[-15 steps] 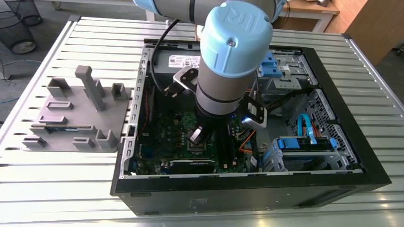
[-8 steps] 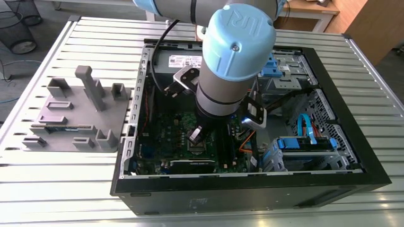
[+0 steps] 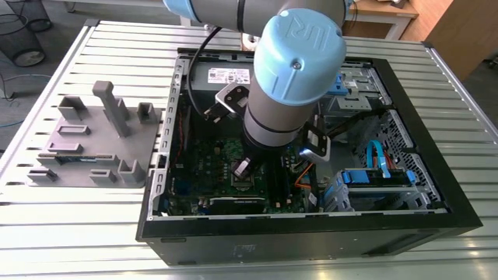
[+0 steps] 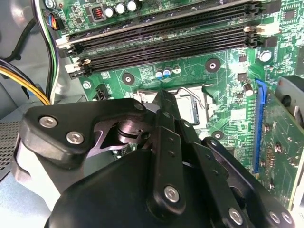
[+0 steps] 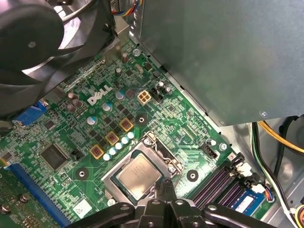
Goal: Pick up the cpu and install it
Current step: 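Install the first cpu locking lever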
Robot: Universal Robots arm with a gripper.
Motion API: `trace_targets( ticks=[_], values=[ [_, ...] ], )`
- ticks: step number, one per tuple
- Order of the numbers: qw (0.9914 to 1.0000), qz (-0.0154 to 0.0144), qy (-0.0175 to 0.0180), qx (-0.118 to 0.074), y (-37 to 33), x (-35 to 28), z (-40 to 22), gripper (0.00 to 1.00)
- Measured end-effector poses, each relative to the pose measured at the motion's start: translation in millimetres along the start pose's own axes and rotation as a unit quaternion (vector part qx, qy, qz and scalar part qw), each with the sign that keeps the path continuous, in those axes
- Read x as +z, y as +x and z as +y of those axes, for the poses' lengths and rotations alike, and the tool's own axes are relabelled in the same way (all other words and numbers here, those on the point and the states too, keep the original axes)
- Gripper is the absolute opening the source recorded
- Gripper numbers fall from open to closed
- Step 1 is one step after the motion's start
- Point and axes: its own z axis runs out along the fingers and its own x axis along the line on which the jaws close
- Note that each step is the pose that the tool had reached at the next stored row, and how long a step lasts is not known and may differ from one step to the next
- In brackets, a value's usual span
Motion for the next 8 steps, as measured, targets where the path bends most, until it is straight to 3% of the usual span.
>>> trace_targets(
  ticks=[8],
  values=[
    [1.0, 0.0006, -0.0006, 0.0, 0.3, -0.5, -2.8, 0.11]
  ],
)
